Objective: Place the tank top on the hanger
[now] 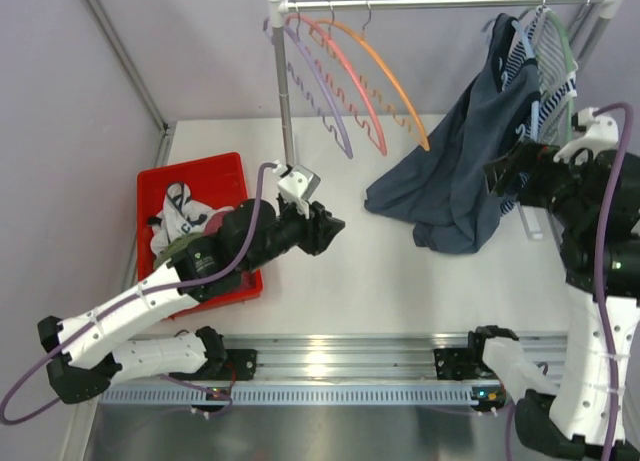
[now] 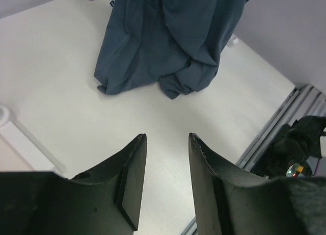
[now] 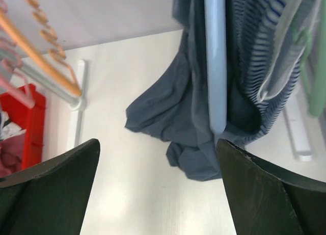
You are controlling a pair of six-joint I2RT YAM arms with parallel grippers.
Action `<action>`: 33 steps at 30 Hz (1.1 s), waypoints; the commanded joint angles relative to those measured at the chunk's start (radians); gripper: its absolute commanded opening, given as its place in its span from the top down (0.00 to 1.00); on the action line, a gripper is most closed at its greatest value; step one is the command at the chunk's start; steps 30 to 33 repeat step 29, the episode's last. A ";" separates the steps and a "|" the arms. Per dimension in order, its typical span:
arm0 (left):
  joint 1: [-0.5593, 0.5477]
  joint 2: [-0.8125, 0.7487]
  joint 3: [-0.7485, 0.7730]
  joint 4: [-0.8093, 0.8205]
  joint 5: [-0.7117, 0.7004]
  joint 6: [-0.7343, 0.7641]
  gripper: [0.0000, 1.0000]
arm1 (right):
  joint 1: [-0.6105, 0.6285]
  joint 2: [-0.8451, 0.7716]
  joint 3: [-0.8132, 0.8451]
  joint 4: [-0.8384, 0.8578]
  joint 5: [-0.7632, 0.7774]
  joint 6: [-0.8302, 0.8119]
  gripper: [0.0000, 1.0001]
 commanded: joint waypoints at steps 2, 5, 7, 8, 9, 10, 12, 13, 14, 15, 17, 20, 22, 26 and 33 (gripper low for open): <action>-0.002 -0.007 -0.101 0.163 -0.018 -0.143 0.57 | 0.042 -0.149 -0.145 -0.025 -0.095 0.052 0.04; -0.005 -0.018 -0.177 0.215 -0.033 -0.202 0.58 | 0.059 -0.249 -0.277 -0.020 -0.108 0.075 0.04; -0.005 -0.026 -0.208 0.218 -0.052 -0.216 0.58 | 0.083 -0.288 -0.369 -0.020 -0.102 0.084 0.04; -0.005 -0.026 -0.211 0.211 -0.058 -0.219 0.58 | 0.088 -0.329 -0.401 -0.017 -0.102 0.086 0.04; -0.005 -0.026 -0.213 0.193 -0.059 -0.219 0.58 | 0.097 -0.347 -0.462 -0.014 -0.097 0.092 0.03; -0.005 -0.026 -0.216 0.182 -0.058 -0.219 0.58 | 0.099 -0.366 -0.492 -0.010 -0.094 0.096 0.03; -0.005 -0.032 -0.219 0.168 -0.067 -0.211 0.58 | 0.102 -0.413 -0.570 0.001 -0.099 0.093 0.00; -0.006 -0.035 -0.222 0.156 -0.072 -0.211 0.58 | 0.102 -0.424 -0.587 0.004 -0.094 0.095 0.00; -0.006 -0.038 -0.223 0.151 -0.075 -0.209 0.58 | 0.103 -0.449 -0.604 0.007 -0.076 0.098 0.00; -0.006 -0.044 -0.227 0.146 -0.075 -0.209 0.58 | 0.102 -0.458 -0.628 0.012 -0.070 0.107 0.00; -0.005 -0.049 -0.227 0.122 -0.078 -0.208 0.58 | 0.102 -0.478 -0.641 0.019 -0.065 0.116 0.00; -0.006 -0.068 -0.222 0.079 -0.090 -0.202 0.58 | 0.103 -0.490 -0.659 0.027 -0.045 0.119 0.00; -0.006 -0.096 -0.231 0.071 -0.098 -0.199 0.58 | 0.103 -0.493 -0.659 0.021 -0.027 0.119 0.00; -0.006 -0.122 -0.236 0.056 -0.107 -0.196 0.58 | 0.110 -0.483 -0.650 0.007 0.002 0.109 0.00; -0.006 -0.130 -0.236 0.045 -0.105 -0.194 0.58 | 0.110 -0.481 -0.641 -0.002 0.024 0.096 0.00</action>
